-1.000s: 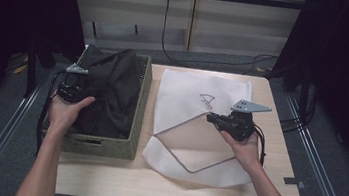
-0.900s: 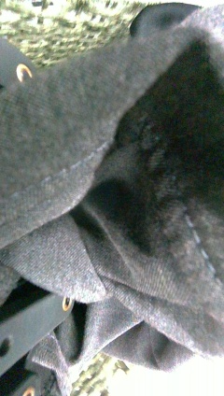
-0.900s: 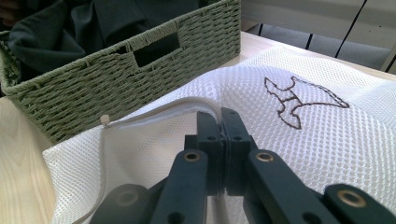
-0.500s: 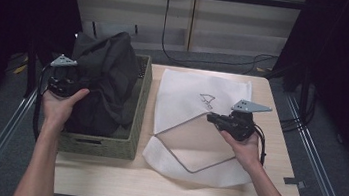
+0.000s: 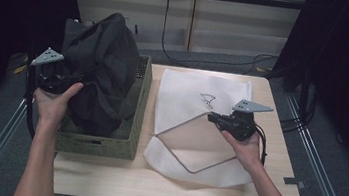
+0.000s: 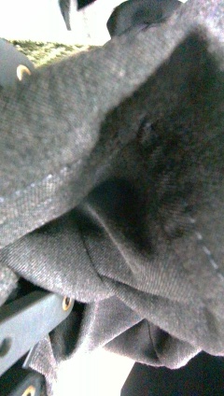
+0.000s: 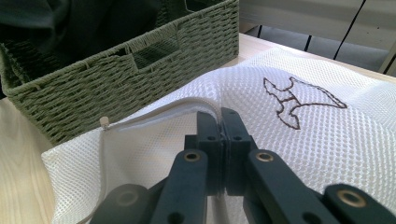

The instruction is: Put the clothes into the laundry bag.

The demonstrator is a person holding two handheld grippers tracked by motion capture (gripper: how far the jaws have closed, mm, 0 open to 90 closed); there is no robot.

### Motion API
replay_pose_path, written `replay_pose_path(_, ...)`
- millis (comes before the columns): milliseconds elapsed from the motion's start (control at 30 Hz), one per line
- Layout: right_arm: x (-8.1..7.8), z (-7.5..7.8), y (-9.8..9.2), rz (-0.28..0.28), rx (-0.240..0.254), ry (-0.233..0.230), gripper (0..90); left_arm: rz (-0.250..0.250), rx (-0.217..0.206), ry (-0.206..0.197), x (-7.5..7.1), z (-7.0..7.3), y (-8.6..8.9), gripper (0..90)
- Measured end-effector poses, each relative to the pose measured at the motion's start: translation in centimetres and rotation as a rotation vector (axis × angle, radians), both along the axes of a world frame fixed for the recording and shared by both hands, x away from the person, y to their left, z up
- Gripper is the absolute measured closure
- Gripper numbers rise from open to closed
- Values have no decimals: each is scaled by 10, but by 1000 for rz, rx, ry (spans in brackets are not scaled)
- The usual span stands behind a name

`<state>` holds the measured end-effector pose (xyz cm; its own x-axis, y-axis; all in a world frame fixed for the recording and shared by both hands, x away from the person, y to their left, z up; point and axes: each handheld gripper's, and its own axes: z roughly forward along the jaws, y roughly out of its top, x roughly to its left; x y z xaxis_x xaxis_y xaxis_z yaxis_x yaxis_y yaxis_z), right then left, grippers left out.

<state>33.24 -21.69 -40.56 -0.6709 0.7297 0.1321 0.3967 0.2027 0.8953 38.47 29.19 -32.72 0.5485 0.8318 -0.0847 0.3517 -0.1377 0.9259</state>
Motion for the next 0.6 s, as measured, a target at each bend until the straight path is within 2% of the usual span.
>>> replay_pose_path(167,0,0,0,-1,1,1,887,-8,-7,-40,-5,6,-1,675)
replay_pose_path(233,0,0,0,0,1,1,887,-4,-15,-78,-8,10,-2,674)
replay_pose_path(300,0,0,0,0,1,1,887,-8,-29,-79,-9,14,0,674)
replay_pose_path(400,0,0,0,0,2,1,887,-16,-46,-106,-12,22,2,674)
replay_pose_path(600,0,-1,-1,0,2,1,887,-25,-76,-127,-18,29,4,674)
